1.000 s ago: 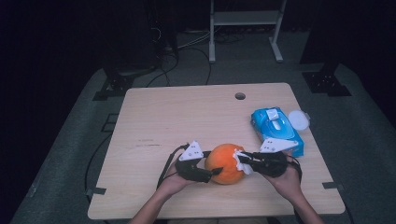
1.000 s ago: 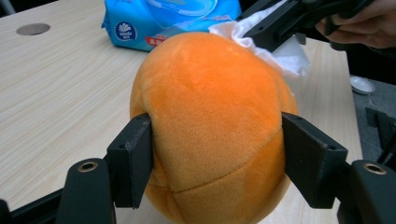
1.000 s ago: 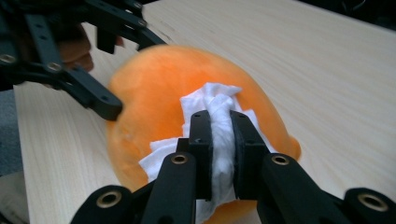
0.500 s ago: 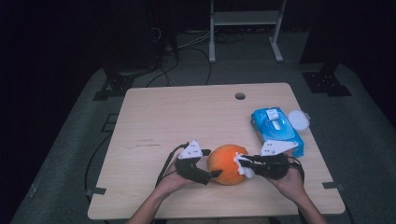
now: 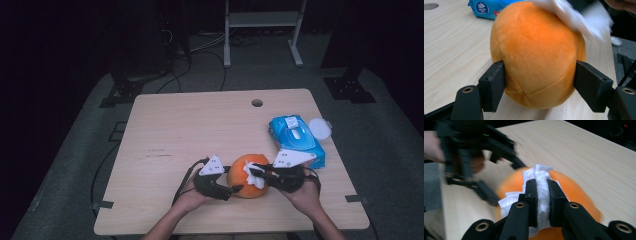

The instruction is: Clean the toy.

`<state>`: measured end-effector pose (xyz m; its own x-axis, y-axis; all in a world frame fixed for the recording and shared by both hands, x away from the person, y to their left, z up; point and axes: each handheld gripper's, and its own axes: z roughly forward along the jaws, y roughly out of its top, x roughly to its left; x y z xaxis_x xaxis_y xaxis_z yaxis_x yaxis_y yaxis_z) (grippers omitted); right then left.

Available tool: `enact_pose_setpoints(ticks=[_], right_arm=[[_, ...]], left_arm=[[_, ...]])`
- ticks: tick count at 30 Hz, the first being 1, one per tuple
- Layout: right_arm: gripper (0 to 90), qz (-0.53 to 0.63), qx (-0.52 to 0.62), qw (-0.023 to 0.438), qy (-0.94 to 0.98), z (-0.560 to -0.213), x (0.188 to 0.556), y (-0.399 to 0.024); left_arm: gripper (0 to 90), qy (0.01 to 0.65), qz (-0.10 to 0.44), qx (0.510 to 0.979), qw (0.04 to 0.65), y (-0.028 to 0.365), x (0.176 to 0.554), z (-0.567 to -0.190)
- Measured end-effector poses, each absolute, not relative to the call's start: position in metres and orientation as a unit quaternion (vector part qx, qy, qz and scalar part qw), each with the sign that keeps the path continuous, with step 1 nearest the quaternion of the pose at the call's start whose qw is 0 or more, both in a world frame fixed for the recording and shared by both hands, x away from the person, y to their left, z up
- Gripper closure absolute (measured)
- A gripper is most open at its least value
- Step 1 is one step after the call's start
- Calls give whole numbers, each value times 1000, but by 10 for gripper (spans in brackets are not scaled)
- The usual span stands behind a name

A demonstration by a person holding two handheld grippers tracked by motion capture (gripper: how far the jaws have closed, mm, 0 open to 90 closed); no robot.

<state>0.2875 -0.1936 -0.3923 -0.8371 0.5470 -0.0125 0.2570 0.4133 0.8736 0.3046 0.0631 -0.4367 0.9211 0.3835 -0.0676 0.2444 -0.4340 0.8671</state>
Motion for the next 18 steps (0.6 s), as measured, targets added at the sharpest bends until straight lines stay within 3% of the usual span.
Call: enact_pose_setpoints(ticks=[2, 6, 8, 10, 14, 18], right_arm=[[791, 480, 263, 147, 824, -395, 292, -206], [791, 484, 271, 127, 822, -400, 294, -214], [791, 483, 269, 124, 824, -400, 294, -212], [791, 479, 266, 128, 826, -399, 294, -210], [793, 470, 240, 155, 835, -390, 282, -192], [792, 474, 204, 146, 844, -384, 271, -168]], left_arm=[[249, 185, 65, 841, 504, 63, 306, -436], [102, 226, 33, 832, 505, 63, 316, -441], [86, 235, 9, 828, 509, 62, 320, -445], [135, 228, -18, 822, 521, 62, 321, -448], [276, 207, 13, 829, 519, 61, 315, -442], [293, 180, 49, 841, 508, 53, 306, -436]])
